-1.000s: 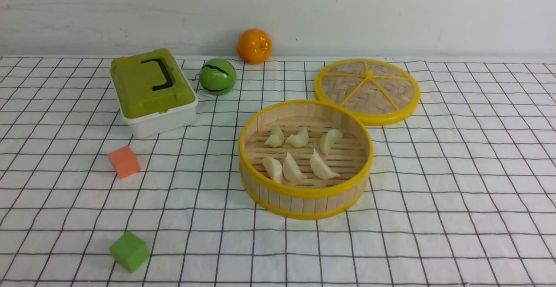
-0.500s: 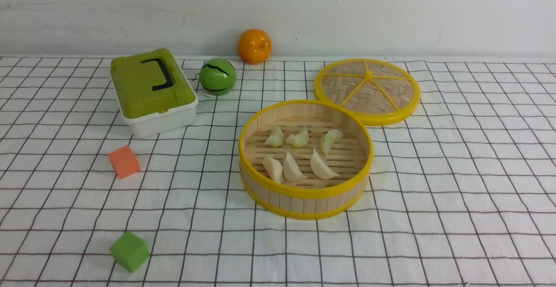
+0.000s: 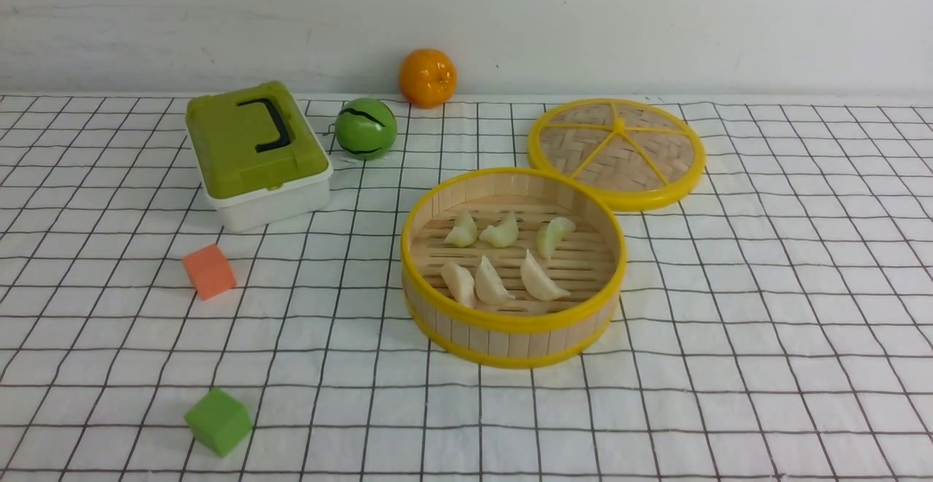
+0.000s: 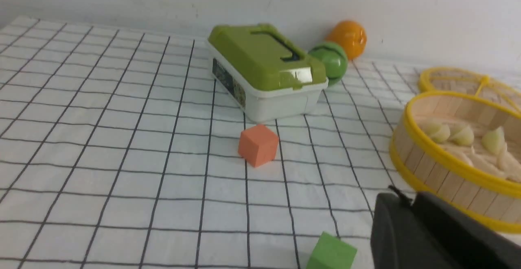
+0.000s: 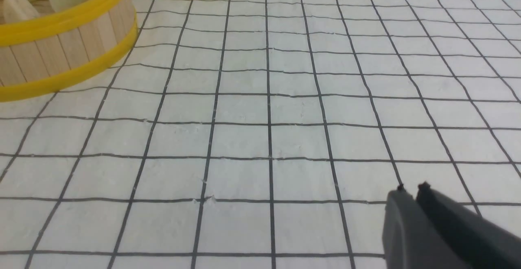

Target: Put the dumplings into the steamer on the table with the white tablecloth.

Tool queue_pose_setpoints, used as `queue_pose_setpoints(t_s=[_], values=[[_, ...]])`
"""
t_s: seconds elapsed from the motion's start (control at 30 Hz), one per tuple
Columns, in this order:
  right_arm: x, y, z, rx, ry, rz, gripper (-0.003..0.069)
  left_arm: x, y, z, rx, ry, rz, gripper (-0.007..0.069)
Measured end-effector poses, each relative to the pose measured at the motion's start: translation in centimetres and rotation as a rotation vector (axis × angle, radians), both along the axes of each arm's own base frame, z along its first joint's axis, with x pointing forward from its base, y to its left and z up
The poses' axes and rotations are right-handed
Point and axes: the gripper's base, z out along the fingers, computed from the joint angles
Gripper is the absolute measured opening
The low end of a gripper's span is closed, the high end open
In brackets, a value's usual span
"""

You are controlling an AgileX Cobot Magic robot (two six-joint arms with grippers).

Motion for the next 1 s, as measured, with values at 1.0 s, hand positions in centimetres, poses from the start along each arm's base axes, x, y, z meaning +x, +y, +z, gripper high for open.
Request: queue_pose_setpoints(t_s=[1.0], values=[[0.0,0.0,0.0,0.000,0.000,0.000,0.0085,0.8,-0.4,-7.3,0.125,0.209,0.022,-0.0013]])
